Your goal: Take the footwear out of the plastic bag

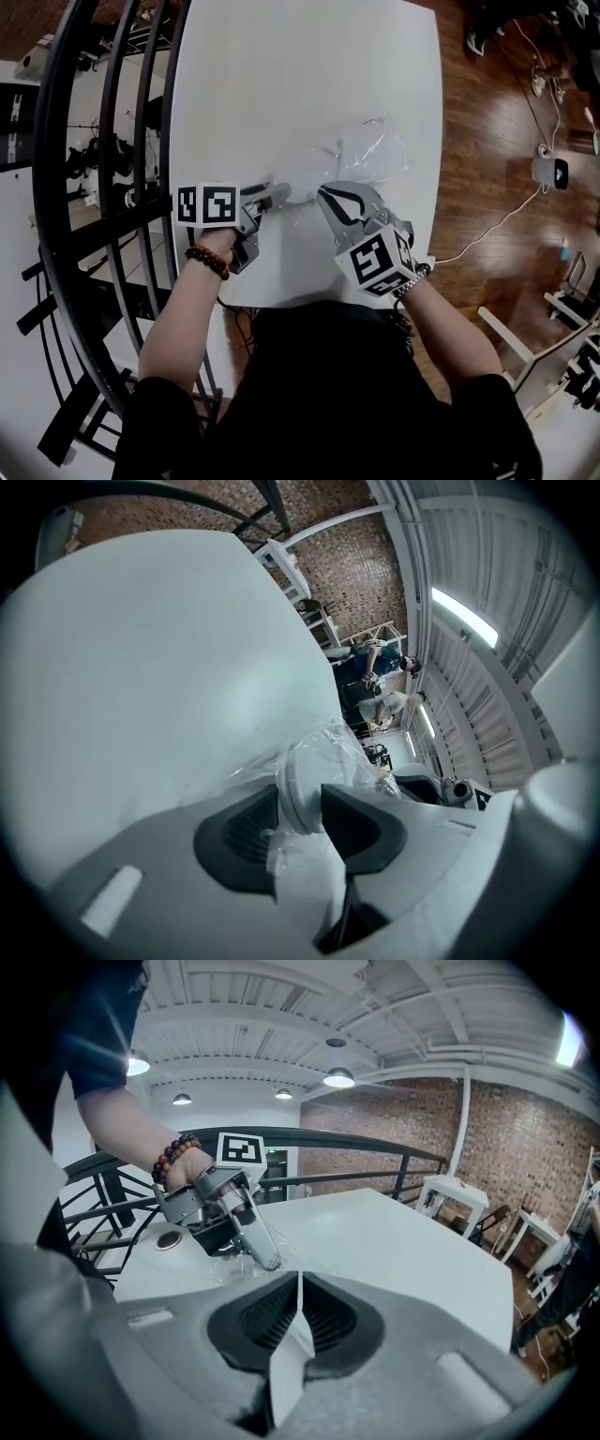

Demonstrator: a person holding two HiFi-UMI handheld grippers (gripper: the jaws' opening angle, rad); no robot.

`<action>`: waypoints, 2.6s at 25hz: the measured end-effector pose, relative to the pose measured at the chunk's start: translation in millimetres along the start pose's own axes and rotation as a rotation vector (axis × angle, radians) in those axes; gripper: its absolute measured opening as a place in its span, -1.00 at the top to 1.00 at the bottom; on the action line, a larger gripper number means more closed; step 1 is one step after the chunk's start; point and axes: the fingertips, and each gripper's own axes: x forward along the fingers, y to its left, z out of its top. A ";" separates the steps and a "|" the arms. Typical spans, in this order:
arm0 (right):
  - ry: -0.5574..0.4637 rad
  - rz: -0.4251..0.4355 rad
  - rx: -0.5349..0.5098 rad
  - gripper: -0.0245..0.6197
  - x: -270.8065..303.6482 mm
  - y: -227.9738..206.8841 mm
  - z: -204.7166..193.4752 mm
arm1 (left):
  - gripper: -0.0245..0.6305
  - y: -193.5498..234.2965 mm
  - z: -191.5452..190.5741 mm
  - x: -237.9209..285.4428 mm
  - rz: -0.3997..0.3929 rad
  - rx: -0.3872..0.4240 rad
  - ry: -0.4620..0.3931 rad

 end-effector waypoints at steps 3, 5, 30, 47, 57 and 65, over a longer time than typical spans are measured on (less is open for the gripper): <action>0.011 0.019 0.009 0.73 -0.6 2.2 -5.2 | 0.53 2.6 1.8 -1.3 0.019 0.021 -0.011; 0.006 0.017 0.019 0.62 -2.9 -0.4 -6.3 | 0.55 4.2 2.9 -3.9 0.020 0.023 -0.019; 0.216 -0.265 0.280 0.58 -10.1 -132.5 -96.1 | 0.65 -4.2 25.7 -26.8 -0.063 -0.007 -0.134; 0.278 -0.404 0.320 0.58 -15.6 -161.9 -111.5 | 0.67 12.5 62.0 -64.3 -0.069 -0.039 -0.273; 0.316 -0.494 0.371 0.58 -33.3 -181.5 -126.9 | 0.67 26.2 80.9 -96.8 -0.072 -0.103 -0.403; 0.320 -0.518 0.404 0.58 -42.6 -184.8 -132.3 | 0.67 44.3 92.9 -117.5 -0.023 -0.146 -0.518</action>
